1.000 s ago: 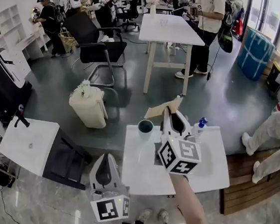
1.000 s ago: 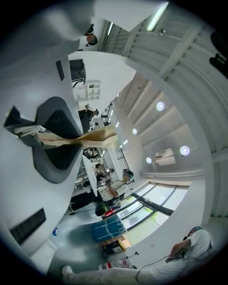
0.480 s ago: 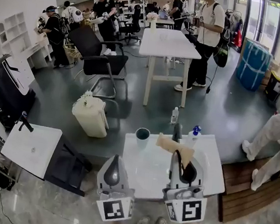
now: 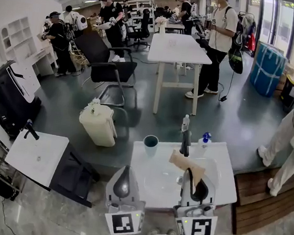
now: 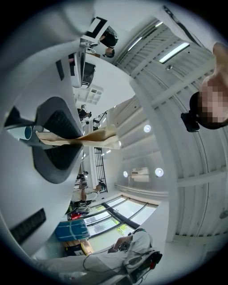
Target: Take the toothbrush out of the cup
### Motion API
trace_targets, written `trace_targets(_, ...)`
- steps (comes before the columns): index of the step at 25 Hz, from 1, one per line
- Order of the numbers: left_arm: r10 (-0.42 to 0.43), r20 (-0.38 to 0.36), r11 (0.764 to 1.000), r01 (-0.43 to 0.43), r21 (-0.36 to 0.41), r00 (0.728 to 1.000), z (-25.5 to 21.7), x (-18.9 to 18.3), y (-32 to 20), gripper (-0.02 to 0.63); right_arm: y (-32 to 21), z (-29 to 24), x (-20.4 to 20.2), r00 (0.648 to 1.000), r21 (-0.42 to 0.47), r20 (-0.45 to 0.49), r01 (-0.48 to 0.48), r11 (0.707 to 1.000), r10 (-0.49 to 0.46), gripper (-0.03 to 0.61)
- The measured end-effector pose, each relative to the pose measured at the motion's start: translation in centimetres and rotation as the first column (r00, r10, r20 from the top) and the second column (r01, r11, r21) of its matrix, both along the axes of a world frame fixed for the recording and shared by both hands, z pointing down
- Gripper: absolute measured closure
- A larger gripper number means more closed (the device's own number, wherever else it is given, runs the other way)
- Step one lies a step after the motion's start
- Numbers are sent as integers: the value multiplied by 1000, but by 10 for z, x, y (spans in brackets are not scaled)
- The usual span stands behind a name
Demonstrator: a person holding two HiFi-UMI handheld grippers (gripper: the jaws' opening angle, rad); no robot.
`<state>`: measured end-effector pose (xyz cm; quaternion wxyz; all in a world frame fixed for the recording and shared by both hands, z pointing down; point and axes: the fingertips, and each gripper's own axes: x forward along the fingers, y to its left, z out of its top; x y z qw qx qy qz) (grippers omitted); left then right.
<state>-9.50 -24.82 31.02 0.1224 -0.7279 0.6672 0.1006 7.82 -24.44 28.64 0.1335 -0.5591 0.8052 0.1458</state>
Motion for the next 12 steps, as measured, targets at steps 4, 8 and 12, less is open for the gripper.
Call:
trace_targets(4,9,4,1000,-9,12,1000,-4,5,4,598,1,-2,-2,1000,6,1,9,1000,-9,541)
trace_targets(8,5,3,1000,-5,13,1000,-4,4,6,598,1,-1,-5,1000,4,0,17,1000,-17,541)
trace_targets(12,-5,-1,1000,5,8,1000,-5,2,6,598,-2,-3,-7,1000,9,-6,22,1000,-22,541)
